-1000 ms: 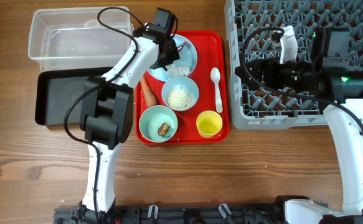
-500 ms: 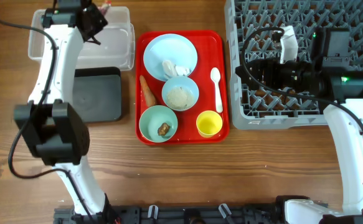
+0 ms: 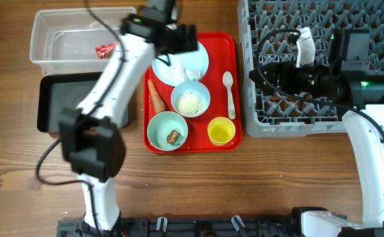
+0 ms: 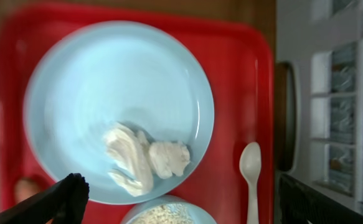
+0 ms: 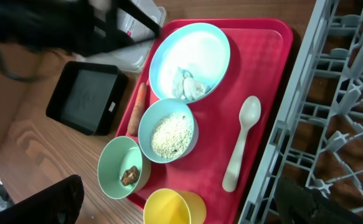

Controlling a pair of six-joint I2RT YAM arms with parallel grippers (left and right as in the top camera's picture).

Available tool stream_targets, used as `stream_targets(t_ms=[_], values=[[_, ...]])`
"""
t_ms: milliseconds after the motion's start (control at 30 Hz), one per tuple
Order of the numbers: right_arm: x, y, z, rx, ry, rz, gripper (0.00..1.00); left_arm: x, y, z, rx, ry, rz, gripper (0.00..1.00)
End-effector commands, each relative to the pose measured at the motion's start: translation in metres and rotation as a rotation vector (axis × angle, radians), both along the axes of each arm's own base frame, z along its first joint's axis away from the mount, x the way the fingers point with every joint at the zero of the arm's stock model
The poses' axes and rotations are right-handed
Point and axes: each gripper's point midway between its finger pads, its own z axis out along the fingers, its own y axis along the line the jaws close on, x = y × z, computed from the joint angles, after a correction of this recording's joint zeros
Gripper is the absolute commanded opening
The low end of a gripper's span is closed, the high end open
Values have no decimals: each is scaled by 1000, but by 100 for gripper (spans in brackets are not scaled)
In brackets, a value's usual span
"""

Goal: Sort waste into correct bins and load items into the dishwasher rack
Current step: 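Carry the wrapper and tissue left and drop them into the clear bin, then reach the left gripper to the light-blue rice bowl and grasp its rim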

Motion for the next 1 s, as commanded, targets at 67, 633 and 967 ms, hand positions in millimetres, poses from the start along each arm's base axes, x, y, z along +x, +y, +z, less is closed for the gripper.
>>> stream_targets(t_ms=[67,633,967], values=[[3,1,1,-2,1,-2,100,-4,2,-91,141,134,143,95],[2,1,0,1,12,-7,100,52,67,23,46,-92,270,4],[2,1,1,1,7,-7,100,67,252,43,66,-124,613,51]])
